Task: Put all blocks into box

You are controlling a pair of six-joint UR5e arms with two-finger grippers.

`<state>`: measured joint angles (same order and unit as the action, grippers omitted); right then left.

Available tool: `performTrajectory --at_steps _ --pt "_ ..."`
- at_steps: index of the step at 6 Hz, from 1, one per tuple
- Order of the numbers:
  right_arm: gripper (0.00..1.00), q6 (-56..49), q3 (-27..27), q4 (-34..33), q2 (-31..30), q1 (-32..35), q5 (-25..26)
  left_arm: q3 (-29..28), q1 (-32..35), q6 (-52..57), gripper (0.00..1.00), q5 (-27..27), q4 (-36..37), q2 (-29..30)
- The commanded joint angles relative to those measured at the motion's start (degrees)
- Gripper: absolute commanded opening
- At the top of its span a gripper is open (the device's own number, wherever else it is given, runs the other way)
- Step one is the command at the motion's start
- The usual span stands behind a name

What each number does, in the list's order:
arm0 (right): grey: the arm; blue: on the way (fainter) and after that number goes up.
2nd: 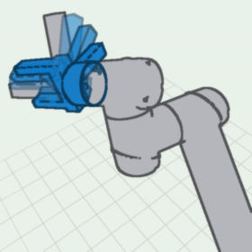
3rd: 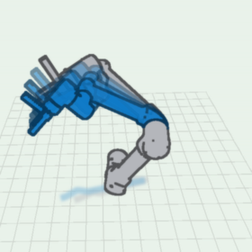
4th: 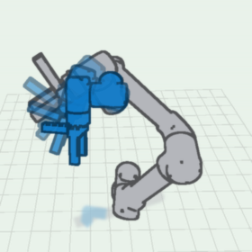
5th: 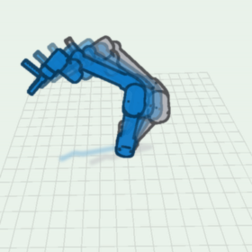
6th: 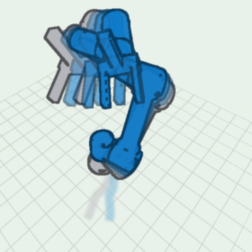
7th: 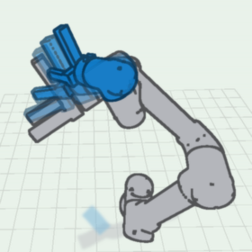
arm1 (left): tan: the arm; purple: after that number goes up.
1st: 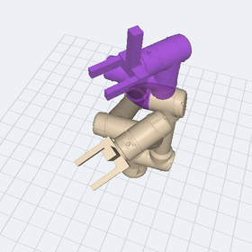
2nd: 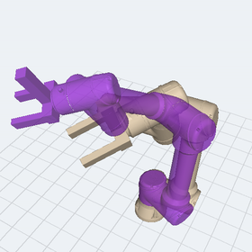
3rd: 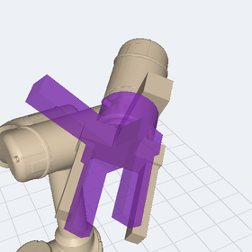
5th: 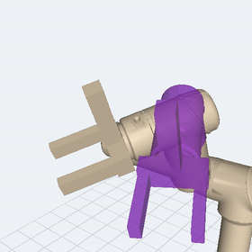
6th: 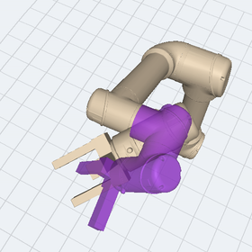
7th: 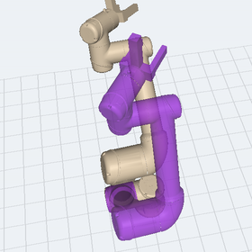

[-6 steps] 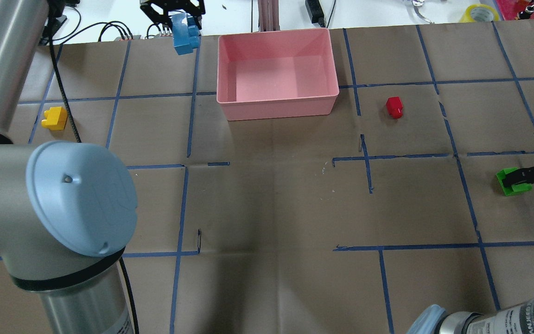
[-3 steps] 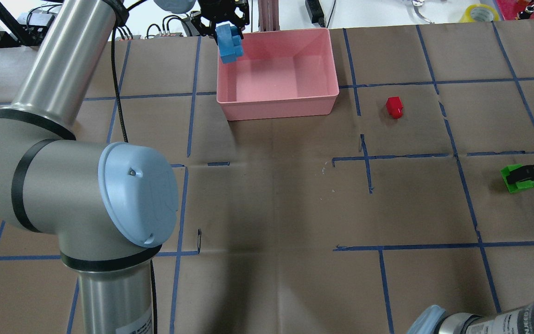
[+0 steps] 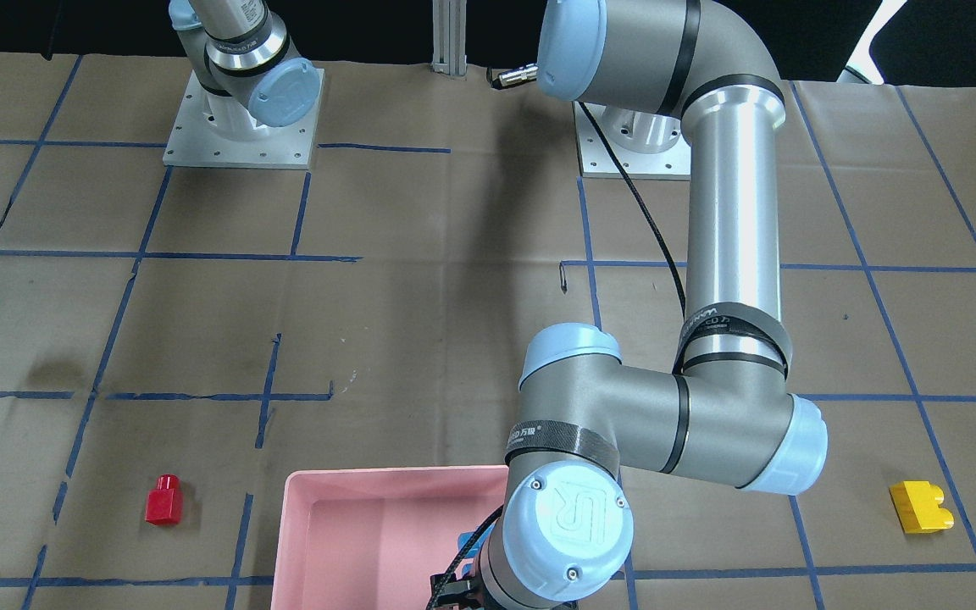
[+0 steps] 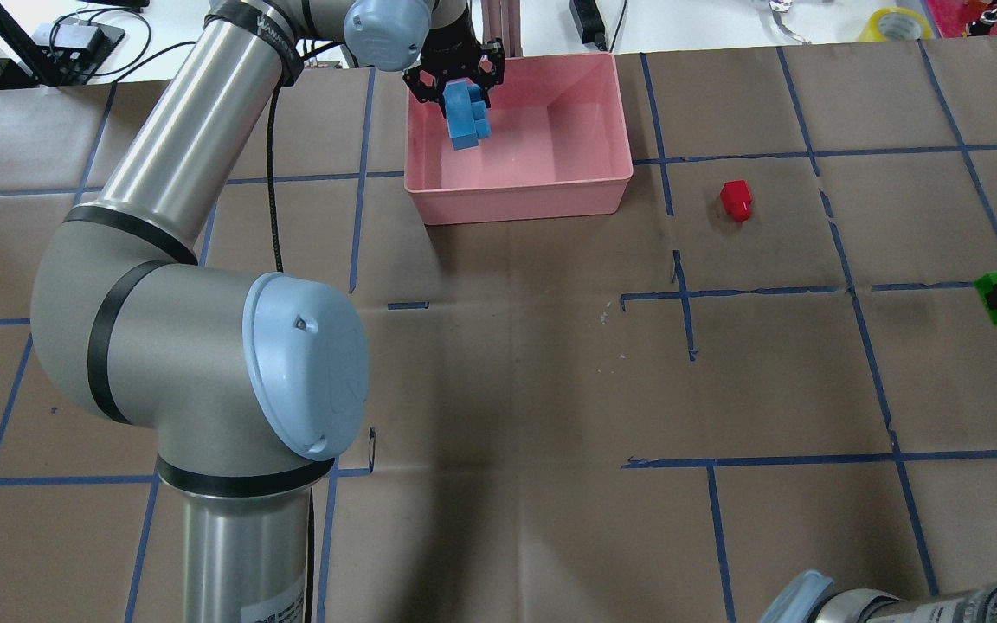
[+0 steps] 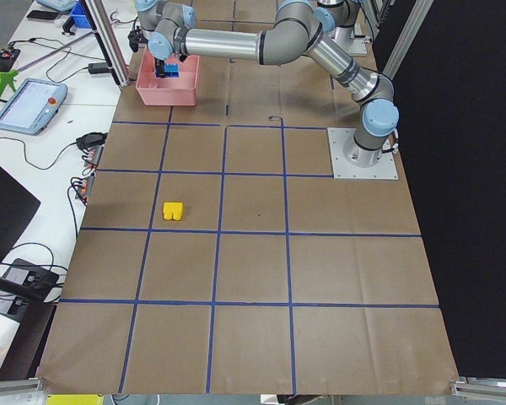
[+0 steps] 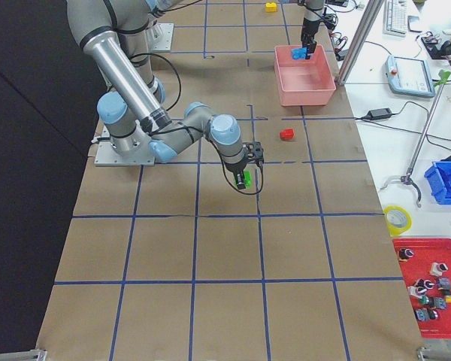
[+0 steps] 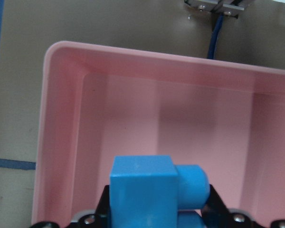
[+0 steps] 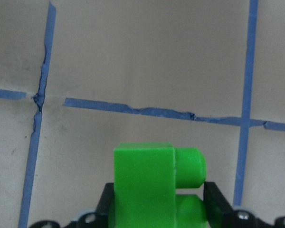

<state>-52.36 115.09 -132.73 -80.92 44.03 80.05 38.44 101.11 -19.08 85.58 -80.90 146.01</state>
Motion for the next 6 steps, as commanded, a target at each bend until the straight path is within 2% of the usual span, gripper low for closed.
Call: performTrajectory --at_steps 1,3,4,5,6 --pt "0.04 -0.98 -5.47 1.86 -0.81 2.35 -0.59 -0.03 -0.03 -0.16 1.0 0.46 0.31 -0.98" --pt "0.05 -0.55 -9.87 7.36 -0.55 7.71 -0.86 -0.48 -1.08 0.88 1.0 4.66 -0.39 -6.23" --pt "0.05 0.15 -11.89 8.35 -0.29 12.95 -5.99 -0.21 -5.09 2.28 1.0 4.16 -3.18 -9.57" --pt "0.05 5.55 -14.17 8.36 0.32 18.92 -8.31 0.4 -8.7 8.65 1.0 4.15 -5.99 -12.3" --pt "0.05 10.65 -16.02 8.28 1.37 25.94 -8.33 1.89 -11.08 12.89 1.0 4.15 -7.33 -14.24"
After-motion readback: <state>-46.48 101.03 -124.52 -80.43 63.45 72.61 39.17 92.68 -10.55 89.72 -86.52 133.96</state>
